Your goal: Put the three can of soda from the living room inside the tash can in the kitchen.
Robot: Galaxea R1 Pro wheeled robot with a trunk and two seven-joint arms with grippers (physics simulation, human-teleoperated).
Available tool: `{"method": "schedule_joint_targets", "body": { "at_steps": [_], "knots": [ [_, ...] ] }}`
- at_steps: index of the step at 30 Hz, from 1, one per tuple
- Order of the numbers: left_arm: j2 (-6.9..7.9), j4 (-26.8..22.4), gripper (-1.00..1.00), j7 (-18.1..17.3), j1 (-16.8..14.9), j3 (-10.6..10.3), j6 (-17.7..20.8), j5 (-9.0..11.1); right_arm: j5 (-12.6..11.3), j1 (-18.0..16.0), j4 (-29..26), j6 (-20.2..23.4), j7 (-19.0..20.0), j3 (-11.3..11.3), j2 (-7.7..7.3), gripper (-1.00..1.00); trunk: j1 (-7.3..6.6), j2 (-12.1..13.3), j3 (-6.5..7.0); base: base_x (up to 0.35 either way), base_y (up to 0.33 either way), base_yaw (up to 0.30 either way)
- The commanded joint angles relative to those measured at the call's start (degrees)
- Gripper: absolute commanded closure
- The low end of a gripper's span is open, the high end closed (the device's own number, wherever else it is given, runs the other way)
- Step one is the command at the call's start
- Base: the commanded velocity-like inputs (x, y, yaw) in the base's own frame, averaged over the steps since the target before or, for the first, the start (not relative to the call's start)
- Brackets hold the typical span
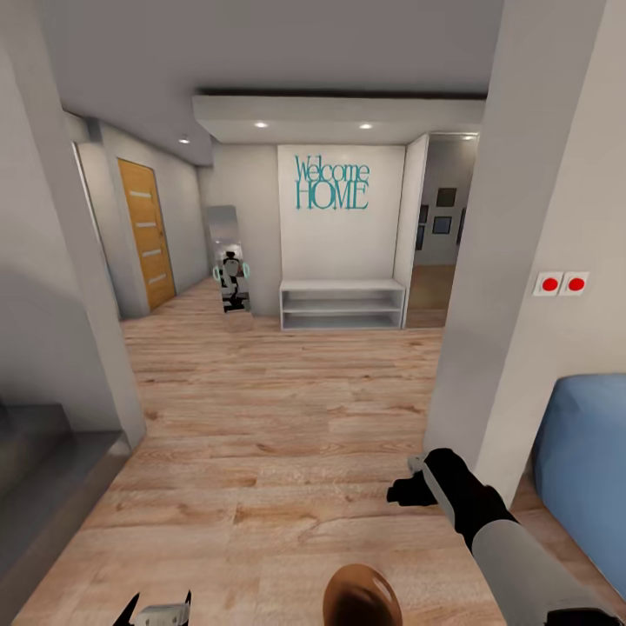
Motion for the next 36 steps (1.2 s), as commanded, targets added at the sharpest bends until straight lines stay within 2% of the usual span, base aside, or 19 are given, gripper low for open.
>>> {"method": "schedule_joint_targets", "body": {
  "at_steps": [1, 8, 12, 17, 27, 36],
  "knots": [
    [0.0, 0.1, -1.0, 0.0, 0.0, 0.0, 0.0, 0.0, 0.0, -0.2, 0.4, 0.0, 0.1, 0.0, -0.05, -1.0, 0.23, -0.4, -0.18, 0.0, 0.0, 0.0],
    [0.0, 0.0, -1.0, 0.0, 0.0, 0.1, 0.0, 0.0, -0.2, -1.8, 2.8, -0.4, 0.4, -0.2, -0.56, -1.0, 1.76, -3.2, -1.44, 0.0, 0.0, 0.0],
    [0.0, 0.4, -1.0, 0.1, 0.0, 0.0, 0.1, -0.1, -0.4, -2.3, 3.4, -0.7, 1.2, -0.2, -2.56, -1.0, 2.64, -4.8, -2.16, 0.0, 0.0, 0.0],
    [0.0, 0.5, -1.0, 0.1, 0.0, 0.1, 0.1, -0.2, -0.1, -2.4, 3.3, -1.1, 3.4, -0.1, -3.45, -1.0, 3.74, -6.8, -3.06, 0.0, 0.0, 0.0],
    [0.0, 0.2, -1.0, 0.2, 0.0, 0.2, 0.2, 0.0, 0.2, -3.5, 2.9, -1.4, 4.4, 0.0, -4.02, -1.0, 5.94, -10.8, -4.85, 0.0, 0.0, 0.0],
    [0.0, 0.5, -1.0, 0.1, 0.0, 0.1, 0.2, -0.2, 0.2, -3.8, 2.8, -1.4, 4.6, 0.2, -3.91, -1.0, 7.91, -14.5, -6.47, 0.0, 0.0, 0.0]
  ]
}}
